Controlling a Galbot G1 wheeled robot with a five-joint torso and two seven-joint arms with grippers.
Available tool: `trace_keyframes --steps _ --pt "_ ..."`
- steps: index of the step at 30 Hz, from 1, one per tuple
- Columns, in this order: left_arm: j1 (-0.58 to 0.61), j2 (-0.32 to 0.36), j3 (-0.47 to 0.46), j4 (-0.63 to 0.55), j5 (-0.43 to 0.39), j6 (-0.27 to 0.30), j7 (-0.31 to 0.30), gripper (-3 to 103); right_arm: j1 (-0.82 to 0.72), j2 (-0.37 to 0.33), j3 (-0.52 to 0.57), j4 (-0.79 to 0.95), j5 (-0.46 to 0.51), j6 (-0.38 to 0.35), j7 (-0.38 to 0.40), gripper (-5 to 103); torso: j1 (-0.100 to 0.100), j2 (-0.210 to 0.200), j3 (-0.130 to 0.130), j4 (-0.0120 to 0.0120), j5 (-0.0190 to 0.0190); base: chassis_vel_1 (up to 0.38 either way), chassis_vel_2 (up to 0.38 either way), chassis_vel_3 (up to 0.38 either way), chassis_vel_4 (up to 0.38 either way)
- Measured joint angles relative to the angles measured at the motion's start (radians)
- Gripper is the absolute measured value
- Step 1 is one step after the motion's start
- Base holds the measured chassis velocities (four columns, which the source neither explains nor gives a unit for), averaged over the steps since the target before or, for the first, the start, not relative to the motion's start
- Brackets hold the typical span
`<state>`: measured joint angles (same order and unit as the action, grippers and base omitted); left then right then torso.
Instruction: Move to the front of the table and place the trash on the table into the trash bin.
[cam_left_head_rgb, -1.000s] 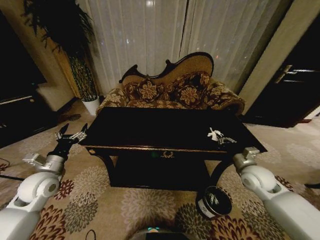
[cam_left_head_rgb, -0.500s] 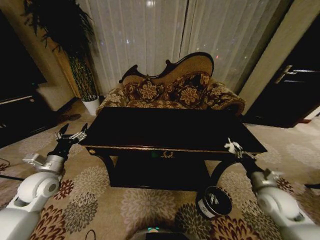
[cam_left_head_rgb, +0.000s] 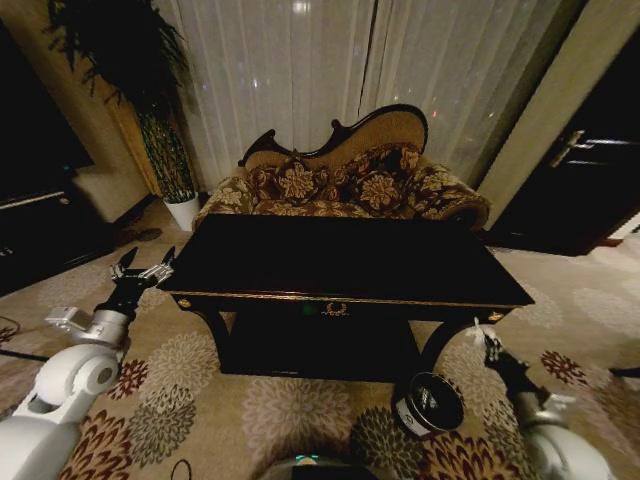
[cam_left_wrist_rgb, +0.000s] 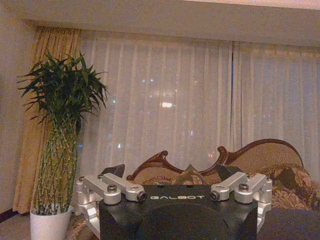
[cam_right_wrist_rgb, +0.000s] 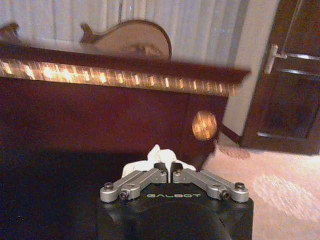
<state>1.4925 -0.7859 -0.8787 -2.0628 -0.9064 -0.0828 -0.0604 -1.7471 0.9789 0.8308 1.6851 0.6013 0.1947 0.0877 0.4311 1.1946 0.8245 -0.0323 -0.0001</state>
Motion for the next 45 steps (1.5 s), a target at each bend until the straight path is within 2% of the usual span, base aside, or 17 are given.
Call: trace_keyframes --steps 4,8,15,19,24,27,38,45 --pt "0.0 0.0 0.0 0.0 0.0 0.0 0.0 100 0.044 0.012 -0.042 -0.093 -0.029 0.019 -0.001 1 0.0 0.0 0.0 0.0001 0.0 0.0 0.0 0.0 0.0" --pt "0.0 0.0 0.0 0.0 0.0 0.0 0.0 100 0.134 0.018 -0.119 -0.274 -0.073 0.061 -0.008 1 0.0 0.0 0.0 0.0001 0.0003 0.0 0.0 0.0 0.0" --pt "0.0 0.0 0.0 0.0 0.0 0.0 0.0 100 0.212 0.02 -0.167 -0.41 -0.098 0.081 -0.015 1 0.0 0.0 0.0 0.0001 -0.0002 0.0 0.0 0.0 0.0" --pt "0.0 0.0 0.0 0.0 0.0 0.0 0.0 100 0.295 0.021 -0.208 -0.584 -0.141 0.104 -0.025 1 0.0 0.0 0.0 0.0 0.0002 0.0 0.0 0.0 0.0" --pt "0.0 0.0 0.0 0.0 0.0 0.0 0.0 100 0.345 0.024 -0.23 -0.672 -0.171 0.115 -0.037 1 0.0 0.0 0.0 -0.0001 0.0 0.0 0.0 0.0 0.0" --pt "0.0 0.0 0.0 0.0 0.0 0.0 0.0 100 0.413 0.035 -0.255 -0.797 -0.232 0.14 -0.057 1 0.0 0.0 0.0 0.0002 -0.0001 0.0 0.0 0.0 0.0" --pt "0.0 0.0 0.0 0.0 0.0 0.0 0.0 100 0.548 0.089 -0.284 -0.976 -0.367 0.163 -0.068 1 0.0 0.0 0.0 0.0 0.0001 0.0 0.0 0.0 0.0" --pt "0.0 0.0 0.0 0.0 0.0 0.0 0.0 100 0.596 0.111 -0.285 -1.031 -0.385 0.172 -0.073 -2 0.0 0.0 0.0 -0.0001 -0.0002 0.0 0.0 0.0 0.0"
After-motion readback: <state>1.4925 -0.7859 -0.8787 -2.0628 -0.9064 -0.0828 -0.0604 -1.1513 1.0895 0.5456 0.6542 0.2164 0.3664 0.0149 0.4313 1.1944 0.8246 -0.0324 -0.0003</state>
